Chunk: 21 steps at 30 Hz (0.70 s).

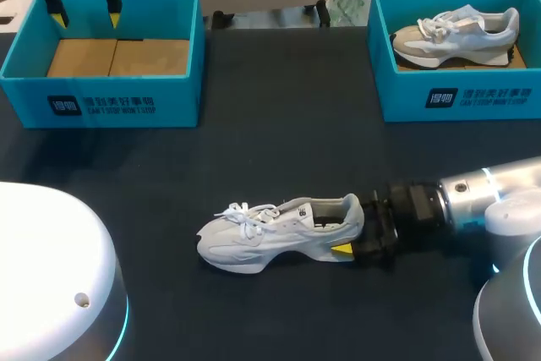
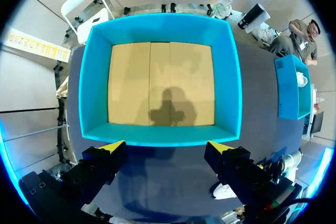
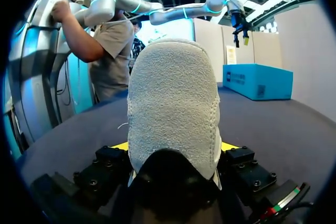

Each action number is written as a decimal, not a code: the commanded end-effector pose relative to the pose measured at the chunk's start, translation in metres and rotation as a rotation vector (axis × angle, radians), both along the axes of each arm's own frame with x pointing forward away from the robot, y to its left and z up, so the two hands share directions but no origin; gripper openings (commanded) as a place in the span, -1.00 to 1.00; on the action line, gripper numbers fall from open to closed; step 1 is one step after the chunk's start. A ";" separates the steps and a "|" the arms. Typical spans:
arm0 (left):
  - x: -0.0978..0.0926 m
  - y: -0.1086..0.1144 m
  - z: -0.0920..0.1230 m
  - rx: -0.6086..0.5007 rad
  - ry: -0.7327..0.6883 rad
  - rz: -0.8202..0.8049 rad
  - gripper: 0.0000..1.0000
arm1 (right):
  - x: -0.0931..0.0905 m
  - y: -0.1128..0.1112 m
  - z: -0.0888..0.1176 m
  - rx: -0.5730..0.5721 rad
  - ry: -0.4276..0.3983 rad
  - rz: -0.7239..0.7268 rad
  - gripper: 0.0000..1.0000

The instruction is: Take the shoe out of the shoebox, open the shoe tongue, remove and reinsert the insole, then place the shoe into the shoebox

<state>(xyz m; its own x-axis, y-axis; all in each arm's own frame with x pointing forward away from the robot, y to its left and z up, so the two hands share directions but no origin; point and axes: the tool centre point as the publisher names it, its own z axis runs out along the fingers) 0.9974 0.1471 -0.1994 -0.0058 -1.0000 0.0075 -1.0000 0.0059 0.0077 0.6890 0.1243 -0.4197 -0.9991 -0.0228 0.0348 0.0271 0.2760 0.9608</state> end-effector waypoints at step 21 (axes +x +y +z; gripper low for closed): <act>-0.015 -0.017 0.001 -0.026 -0.002 0.070 1.00 | 0.001 -0.002 -0.001 -0.003 0.001 -0.001 -1.00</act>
<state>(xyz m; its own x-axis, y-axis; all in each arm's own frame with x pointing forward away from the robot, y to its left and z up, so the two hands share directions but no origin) 0.9807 0.1308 -0.1980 0.0639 -0.9973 0.0356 -0.9980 -0.0638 0.0047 0.6891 0.1239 -0.4196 -0.9991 -0.0226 0.0348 0.0272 0.2765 0.9606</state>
